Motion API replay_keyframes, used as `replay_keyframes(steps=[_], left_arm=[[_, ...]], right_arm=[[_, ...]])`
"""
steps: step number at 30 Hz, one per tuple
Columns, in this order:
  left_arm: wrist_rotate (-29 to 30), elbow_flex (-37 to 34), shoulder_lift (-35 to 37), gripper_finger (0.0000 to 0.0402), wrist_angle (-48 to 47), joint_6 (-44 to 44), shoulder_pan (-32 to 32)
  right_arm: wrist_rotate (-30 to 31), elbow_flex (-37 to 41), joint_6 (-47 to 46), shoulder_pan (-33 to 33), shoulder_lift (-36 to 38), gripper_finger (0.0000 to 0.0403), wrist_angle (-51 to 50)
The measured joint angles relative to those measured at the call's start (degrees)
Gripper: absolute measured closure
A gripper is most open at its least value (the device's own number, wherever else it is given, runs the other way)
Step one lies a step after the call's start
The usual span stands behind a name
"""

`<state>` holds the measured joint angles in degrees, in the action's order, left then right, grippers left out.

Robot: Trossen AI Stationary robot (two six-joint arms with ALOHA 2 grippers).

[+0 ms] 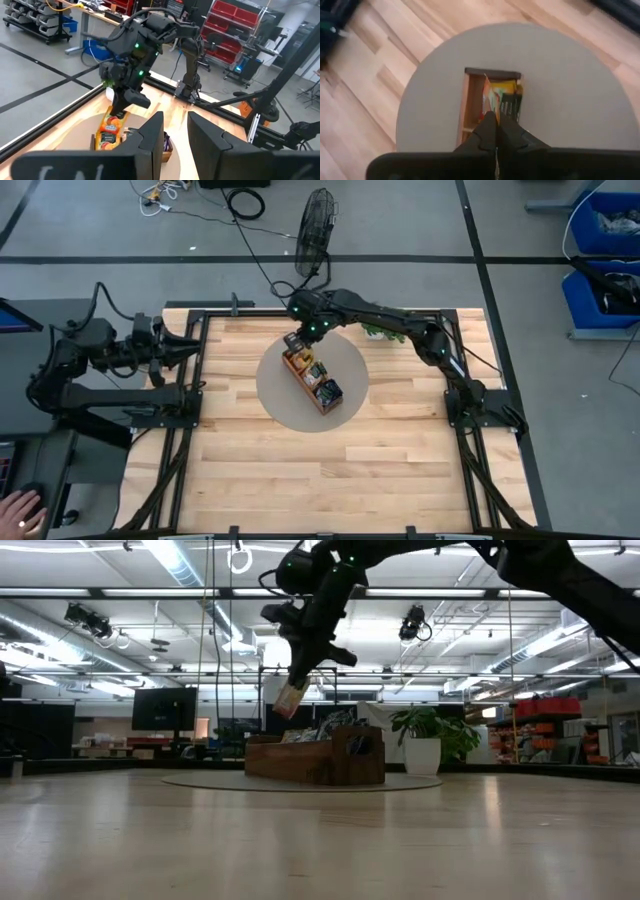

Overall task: Pick & Place Tea
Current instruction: Put the yellow tea bag into the left section of the wooden organizer

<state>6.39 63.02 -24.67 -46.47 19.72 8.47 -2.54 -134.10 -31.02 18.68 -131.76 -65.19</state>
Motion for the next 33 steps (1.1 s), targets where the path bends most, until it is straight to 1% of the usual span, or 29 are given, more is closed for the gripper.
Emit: replay_keyframes(steps=[2, 4, 10, 19, 25, 29, 33], left_arm=[[0.0, 0.0, 0.0, 0.0312, -0.2, -0.3, 0.0], [0.2, 0.0, 0.0, 0.0312, -0.2, -0.7, 0.0], [1.0, 0.0, 0.0, 0.0312, -0.7, -0.7, 0.0], [1.5, 0.0, 0.0, 0.0312, -2.3, -0.8, 0.0], [1.5, 0.0, 0.0, 0.0312, -2.3, -0.6, 0.0], [1.5, 0.0, 0.0, 0.0312, -2.3, -0.5, 0.0], [1.5, 0.0, 0.0, 0.0312, -2.3, 0.1, 0.0]], right_arm=[[-0.8, 0.1, -0.1, 0.2, -0.6, 0.0403, 0.0], [-1.0, 0.1, -0.3, 0.3, -1.7, 0.0403, 2.1], [-2.7, 0.1, -0.2, 0.4, -4.7, 0.0403, 0.5], [-4.2, 0.1, 0.0, 0.4, -8.4, 0.0403, 1.8], [-4.6, 0.1, 0.1, 0.4, -9.2, 0.0402, 3.2], [-5.3, 0.1, 1.5, 0.4, -9.2, 0.0391, 6.4], [-6.9, 0.1, 1.5, 0.7, -9.2, 0.0376, 5.8]])
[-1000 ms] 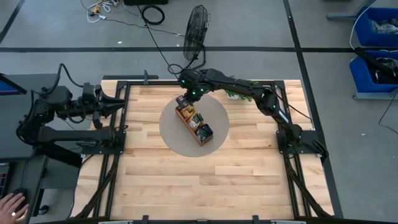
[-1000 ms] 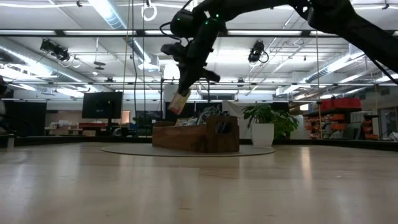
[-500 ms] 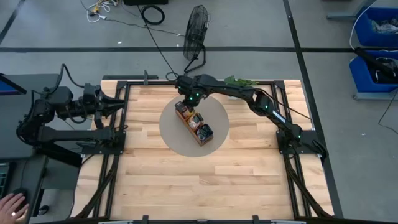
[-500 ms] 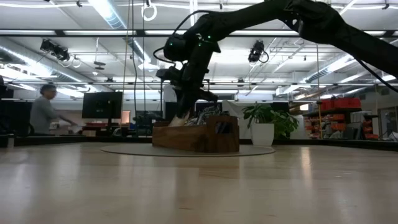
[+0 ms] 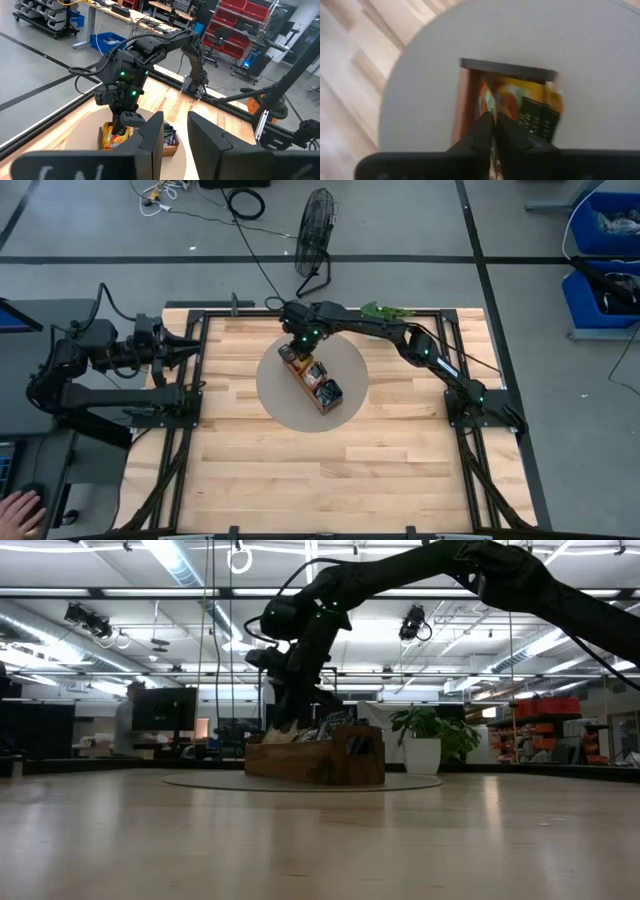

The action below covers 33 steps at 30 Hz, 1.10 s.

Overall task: Pick & Place Tea
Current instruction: Put the yellow tea bag into the left section of the wooden organizer, then return to Home Position

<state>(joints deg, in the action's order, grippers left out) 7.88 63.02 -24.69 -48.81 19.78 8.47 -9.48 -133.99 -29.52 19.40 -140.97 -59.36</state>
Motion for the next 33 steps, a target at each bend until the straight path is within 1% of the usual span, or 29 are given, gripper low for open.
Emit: replay_keyframes(steps=[3, 7, 9, 12, 14, 16, 21, 24, 27, 30, 33], left_arm=[[0.1, 0.0, 0.0, 0.0312, 0.0, 0.5, 0.0], [1.1, 0.0, 0.0, 0.0312, 0.0, 0.5, 0.0], [1.5, 0.0, 0.0, 0.0312, 0.0, 0.5, 0.0], [1.5, 0.0, 0.0, 0.0312, 0.0, 0.6, 0.0], [1.5, 0.0, 0.0, 0.0312, 0.0, 0.6, 0.0], [1.5, 0.0, 0.0, 0.0312, 0.0, 0.5, 0.0], [3.6, 0.0, 0.0, 0.0315, 0.1, 0.4, 0.0], [4.2, -1.0, 0.2, 0.0323, 0.8, -0.7, 0.0], [4.1, -4.2, 1.4, 0.0334, 1.7, -0.6, 0.0], [4.1, -8.8, 4.1, 0.0347, 3.6, 1.5, 0.0], [3.9, -14.3, 8.5, 0.0356, 8.1, 4.0, 0.0]], right_arm=[[1.4, 0.0, 0.1, 0.0, 0.0, 0.0356, -1.7], [3.0, 0.0, 0.7, 0.2, 0.0, 0.0305, -2.0], [2.7, 0.0, 0.9, 0.2, 0.1, 0.0272, -2.1], [0.7, 0.0, 1.5, 0.2, 1.8, 0.0229, -2.0], [0.2, 0.0, 2.6, -0.3, 3.7, 0.0209, -1.2], [0.5, 0.0, 5.4, -1.3, 5.8, 0.0198, 0.1], [1.0, 0.0, 13.9, -7.1, 10.2, 0.0193, 6.0], [1.1, 0.0, 14.9, -10.9, 11.8, 0.02, 11.8], [2.1, 0.0, 14.0, -13.8, 13.1, 0.0215, 16.3], [5.7, 0.0, 11.8, -15.9, 15.3, 0.0234, 17.3], [8.6, 0.0, 10.8, -18.1, 16.9, 0.0251, 17.5]])
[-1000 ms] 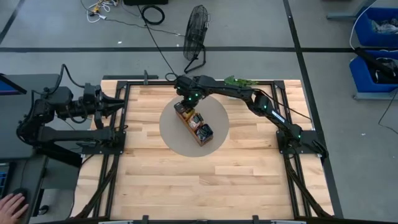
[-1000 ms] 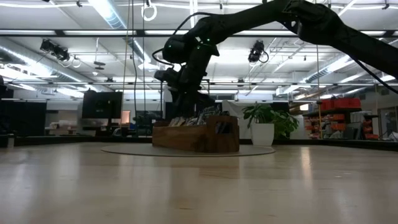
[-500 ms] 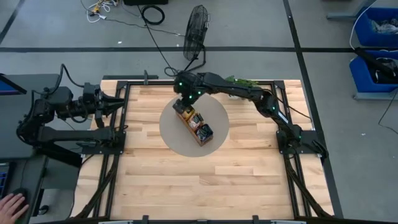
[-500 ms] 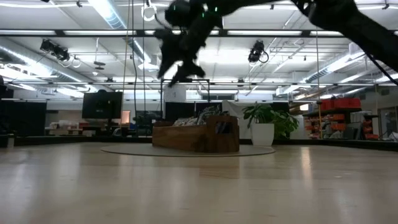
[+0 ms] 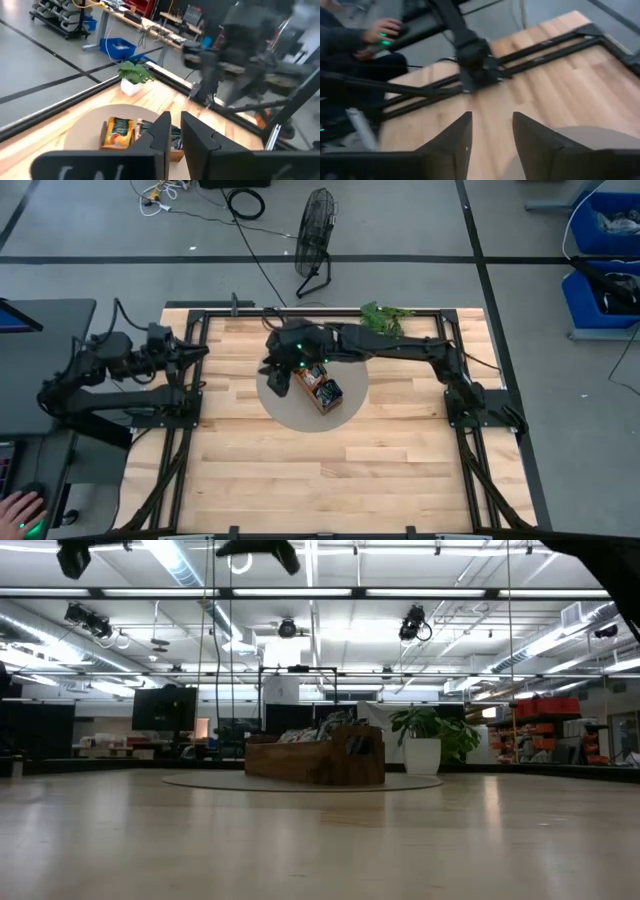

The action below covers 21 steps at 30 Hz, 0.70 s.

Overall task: Pick & Place Tea
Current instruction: Return to Home Position

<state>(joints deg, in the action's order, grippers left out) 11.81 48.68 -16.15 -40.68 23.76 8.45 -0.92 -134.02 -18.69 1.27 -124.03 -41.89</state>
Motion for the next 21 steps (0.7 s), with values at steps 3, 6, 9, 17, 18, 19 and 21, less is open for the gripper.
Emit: replay_keyframes(steps=[3, 6, 9, 17, 18, 19, 21], left_arm=[[0.0, -5.2, 4.3, 0.0363, 1.7, 2.1, 0.0], [-0.3, -9.5, 8.1, 0.037, 1.3, 4.4, 0.0], [-2.5, -12.3, 11.5, 0.0381, 1.4, 5.0, 0.0], [-3.5, -13.6, 14.6, 0.0394, 0.8, 4.4, 0.0], [-2.8, -13.6, 14.6, 0.0392, 0.5, 2.8, 0.0], [-2.3, -13.6, 14.5, 0.039, 0.0, 0.4, 0.0], [-2.0, -13.7, 14.3, 0.0389, -0.3, -2.1, 0.0]], right_arm=[[-0.5, 0.0, -1.5, -2.1, 0.4, 0.0267, 3.2], [-3.1, 0.0, -2.0, -4.2, 0.4, 0.0288, 7.2], [-5.2, 0.0, -1.7, -5.4, 0.4, 0.0321, 7.0], [-13.2, -0.1, 1.4, -6.7, 1.7, 0.0372, 2.5], [-14.7, -0.1, 2.3, -6.9, 1.7, 0.038, 1.6], [-16.2, 0.1, 2.9, -7.1, 1.5, 0.039, 1.8], [-16.5, 2.7, 3.6, -7.3, 1.4, 0.0397, 5.2]])
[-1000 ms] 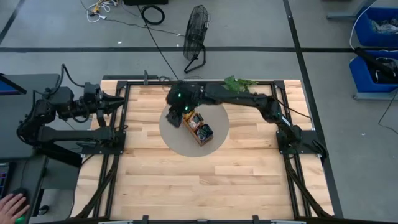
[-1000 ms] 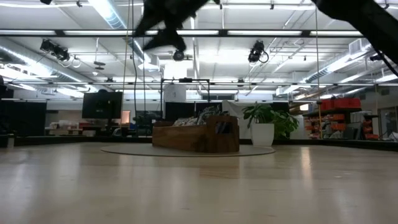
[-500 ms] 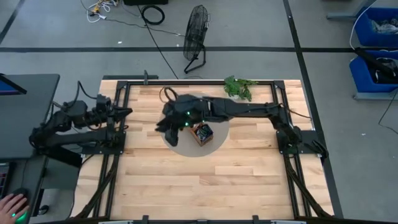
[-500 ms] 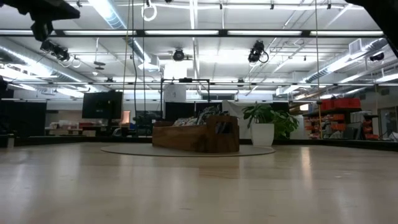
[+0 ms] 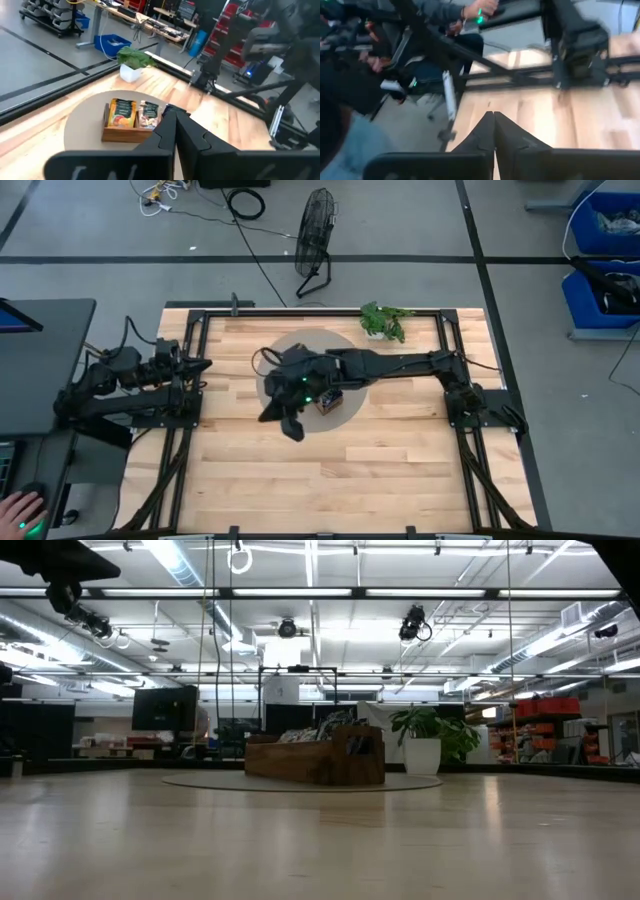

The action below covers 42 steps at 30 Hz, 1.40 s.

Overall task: Pick & Place Tea
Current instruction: Return to Home Position

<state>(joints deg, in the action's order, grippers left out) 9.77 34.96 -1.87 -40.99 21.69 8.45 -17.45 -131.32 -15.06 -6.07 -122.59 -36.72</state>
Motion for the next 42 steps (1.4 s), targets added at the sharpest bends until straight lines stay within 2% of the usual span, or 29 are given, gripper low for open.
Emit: replay_keyframes(steps=[3, 7, 9, 12, 15, 17, 18, 19, 20, 23, 25, 27, 29, 33, 37, 42], left_arm=[[0.4, 0.0, 0.0, 0.0392, 0.5, 1.9, 0.0], [0.6, 0.0, 0.2, 0.0398, 3.4, -0.7, 0.0], [2.1, 0.0, 0.2, 0.0397, 3.4, -1.3, 0.0], [3.2, 0.1, 0.1, 0.0393, 1.9, -1.0, 0.0], [3.3, 0.0, 0.1, 0.0389, -2.1, -3.3, 0.0], [3.7, 0.0, -0.2, 0.0388, -1.7, -2.9, 0.0], [3.8, 0.1, -0.4, 0.0388, -1.3, -3.0, 0.0], [3.8, 0.0, -0.4, 0.0388, -1.0, -4.0, 0.0], [3.4, 0.0, -0.4, 0.0389, -0.3, -5.4, 0.0], [-1.2, -0.8, -0.3, 0.039, 6.2, -13.7, 0.0], [-3.4, -2.2, -0.4, 0.0388, 10.6, -16.6, 0.0], [-4.0, -4.2, -0.3, 0.0387, 15.5, -16.2, 0.0], [-5.1, -7.5, -0.4, 0.0385, 21.4, -14.3, -0.1], [-9.7, -15.1, -0.3, 0.0385, 37.3, -16.4, -0.1], [-10.2, -19.6, -0.4, 0.0385, 37.9, -15.2, -0.1], [-10.7, -21.4, -0.4, 0.0385, 38.1, -15.4, -0.1]], right_arm=[[0.2, 8.2, 0.1, 0.3, 3.6, 0.0395, 8.6], [0.7, 28.2, -3.8, 1.1, 14.1, 0.04, 29.0], [3.3, 39.9, -6.5, 1.7, 20.3, 0.0399, 38.6], [9.6, 55.6, -7.9, 1.9, 31.1, 0.0399, 47.3], [14.5, 68.1, 0.8, 1.9, 42.4, 0.0399, 44.3], [18.1, 74.5, 1.8, 1.7, 48.3, 0.0399, 32.0], [19.2, 77.0, -2.9, 1.2, 50.0, 0.0399, 27.6], [20.7, 79.8, -5.3, 0.7, 51.6, 0.04, 28.2], [21.5, 82.6, -5.8, 0.1, 54.1, 0.0399, 32.8], [24.7, 91.7, -5.8, -2.4, 60.7, 0.0392, 56.9], [28.7, 98.4, -3.9, -3.6, 64.1, 0.0385, 66.2], [33.9, 104.0, -2.6, -4.5, 67.6, 0.0378, 71.2], [37.1, 108.5, -4.4, -4.6, 71.7, 0.0373, 74.0], [37.6, 116.3, -4.8, -4.6, 78.1, 0.037, 73.5], [38.6, 121.6, -5.2, -4.4, 83.6, 0.0369, 74.7], [39.5, 126.9, -1.4, -4.4, 88.9, 0.0369, 74.1]])
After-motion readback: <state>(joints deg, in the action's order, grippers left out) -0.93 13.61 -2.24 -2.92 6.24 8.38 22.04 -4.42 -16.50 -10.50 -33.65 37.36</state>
